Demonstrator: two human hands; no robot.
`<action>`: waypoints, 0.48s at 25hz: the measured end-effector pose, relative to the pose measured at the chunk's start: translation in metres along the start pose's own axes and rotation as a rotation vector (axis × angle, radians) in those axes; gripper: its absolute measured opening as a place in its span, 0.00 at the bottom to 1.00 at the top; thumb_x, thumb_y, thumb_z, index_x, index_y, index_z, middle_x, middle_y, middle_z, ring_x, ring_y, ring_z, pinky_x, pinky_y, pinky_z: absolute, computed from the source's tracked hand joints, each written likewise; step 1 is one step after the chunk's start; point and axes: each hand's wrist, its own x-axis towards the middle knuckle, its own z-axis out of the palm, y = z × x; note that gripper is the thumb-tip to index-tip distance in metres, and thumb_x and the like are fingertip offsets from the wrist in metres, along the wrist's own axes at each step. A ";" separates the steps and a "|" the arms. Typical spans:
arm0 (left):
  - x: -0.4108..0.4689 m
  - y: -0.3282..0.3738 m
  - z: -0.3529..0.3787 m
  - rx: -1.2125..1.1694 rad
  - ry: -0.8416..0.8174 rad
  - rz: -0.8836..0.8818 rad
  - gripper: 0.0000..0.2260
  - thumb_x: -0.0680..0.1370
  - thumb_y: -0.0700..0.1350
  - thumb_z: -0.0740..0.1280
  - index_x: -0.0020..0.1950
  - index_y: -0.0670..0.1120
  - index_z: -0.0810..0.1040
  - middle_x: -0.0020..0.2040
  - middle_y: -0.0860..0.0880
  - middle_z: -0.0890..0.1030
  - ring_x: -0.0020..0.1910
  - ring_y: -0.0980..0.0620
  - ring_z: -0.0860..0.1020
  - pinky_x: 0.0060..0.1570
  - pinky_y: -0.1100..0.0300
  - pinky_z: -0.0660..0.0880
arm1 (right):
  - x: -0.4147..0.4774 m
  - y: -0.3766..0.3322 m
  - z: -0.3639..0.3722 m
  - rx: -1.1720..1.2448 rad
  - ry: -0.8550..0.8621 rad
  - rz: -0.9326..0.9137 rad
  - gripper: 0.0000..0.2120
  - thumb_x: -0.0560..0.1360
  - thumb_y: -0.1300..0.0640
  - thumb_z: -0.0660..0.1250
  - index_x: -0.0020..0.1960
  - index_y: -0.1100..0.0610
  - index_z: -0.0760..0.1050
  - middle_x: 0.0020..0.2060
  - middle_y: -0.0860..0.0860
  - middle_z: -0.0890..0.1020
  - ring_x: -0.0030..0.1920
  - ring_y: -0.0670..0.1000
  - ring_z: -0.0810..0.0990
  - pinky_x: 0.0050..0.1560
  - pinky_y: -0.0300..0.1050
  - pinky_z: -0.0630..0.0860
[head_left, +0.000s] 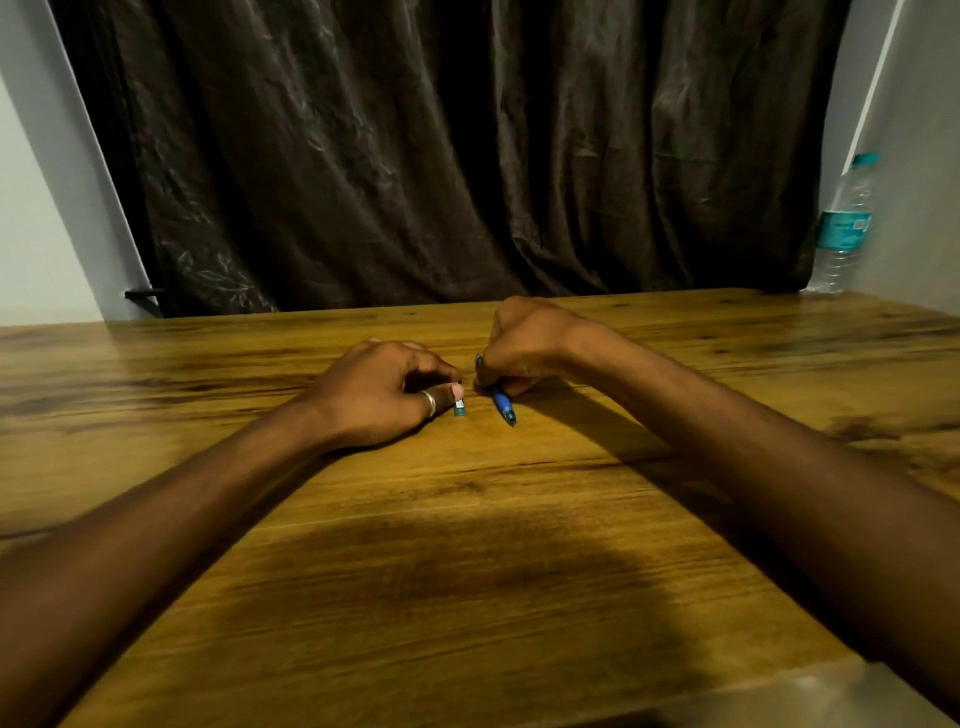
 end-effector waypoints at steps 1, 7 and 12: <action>0.001 0.000 0.002 -0.006 0.009 -0.005 0.14 0.78 0.56 0.68 0.62 0.56 0.83 0.59 0.58 0.83 0.57 0.56 0.79 0.58 0.57 0.76 | 0.000 0.000 0.000 -0.002 -0.001 -0.003 0.05 0.72 0.60 0.77 0.39 0.58 0.81 0.26 0.49 0.83 0.26 0.43 0.82 0.26 0.34 0.74; 0.001 0.001 0.009 -0.040 0.036 -0.014 0.15 0.79 0.56 0.67 0.63 0.54 0.83 0.59 0.56 0.83 0.56 0.56 0.79 0.55 0.58 0.76 | 0.000 0.001 0.000 0.000 -0.001 -0.019 0.06 0.72 0.60 0.76 0.38 0.57 0.81 0.29 0.50 0.83 0.26 0.43 0.81 0.25 0.34 0.73; -0.001 0.005 0.011 -0.105 0.077 -0.096 0.21 0.81 0.56 0.64 0.72 0.50 0.75 0.68 0.50 0.79 0.65 0.51 0.77 0.57 0.61 0.71 | -0.001 0.003 -0.001 -0.048 0.051 -0.018 0.12 0.76 0.52 0.70 0.35 0.55 0.80 0.22 0.46 0.80 0.21 0.41 0.78 0.22 0.31 0.68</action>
